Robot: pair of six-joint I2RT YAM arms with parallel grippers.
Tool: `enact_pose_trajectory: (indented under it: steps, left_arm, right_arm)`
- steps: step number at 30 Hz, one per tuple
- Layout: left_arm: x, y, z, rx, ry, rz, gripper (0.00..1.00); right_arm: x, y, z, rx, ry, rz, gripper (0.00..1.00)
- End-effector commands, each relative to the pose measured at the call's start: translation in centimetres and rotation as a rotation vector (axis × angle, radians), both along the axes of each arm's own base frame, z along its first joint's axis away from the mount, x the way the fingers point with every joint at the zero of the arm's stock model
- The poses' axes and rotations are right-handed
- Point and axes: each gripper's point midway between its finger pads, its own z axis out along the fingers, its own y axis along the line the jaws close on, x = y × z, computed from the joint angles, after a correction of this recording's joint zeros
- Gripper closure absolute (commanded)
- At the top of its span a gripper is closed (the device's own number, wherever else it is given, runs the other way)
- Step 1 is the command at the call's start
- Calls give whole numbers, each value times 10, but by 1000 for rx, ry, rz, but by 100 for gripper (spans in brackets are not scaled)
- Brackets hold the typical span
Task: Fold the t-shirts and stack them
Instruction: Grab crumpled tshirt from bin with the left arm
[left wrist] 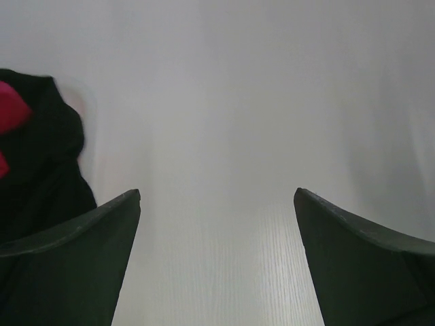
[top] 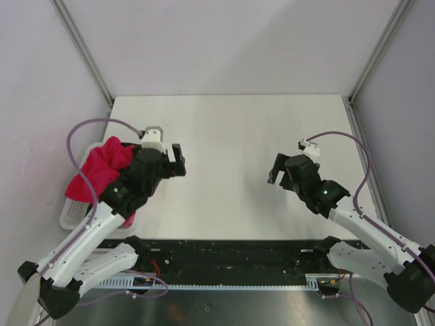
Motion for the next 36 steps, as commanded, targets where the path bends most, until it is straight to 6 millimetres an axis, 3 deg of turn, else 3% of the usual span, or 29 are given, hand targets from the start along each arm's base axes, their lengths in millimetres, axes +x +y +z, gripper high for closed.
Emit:
enact_pose_trajectory:
  steps: [1,4,7,13,19,26,28,30,34,36]
  left_arm:
    - [37,40,44,26,-73,218,1]
    - [60,79,53,39,-58,398,1]
    - [69,112,60,52,-46,554,2]
    - [48,177,60,72,-41,810,1]
    - [25,221,25,32,44,960,1]
    - [27,227,-38,-45,215,998,3]
    - [26,229,-50,-60,249,1013,9]
    - [26,230,-57,-71,271,1021,24]
    - [30,231,-46,-82,244,1015,78]
    - [33,230,-27,-92,195,995,94]
  right_arm:
    - [7,4,26,46,-66,-2,1]
    - [7,9,28,67,-66,15,1]
    - [4,10,29,76,-61,24,1]
    - [-1,8,27,63,-52,30,1]
    - [3,14,25,56,-54,62,1]
    - [7,25,21,68,-45,98,1]
    - [7,25,21,67,-45,100,1]
    - [7,25,22,66,-47,101,1]
    - [7,24,25,66,-58,103,1]
    - [7,23,27,68,-66,106,1]
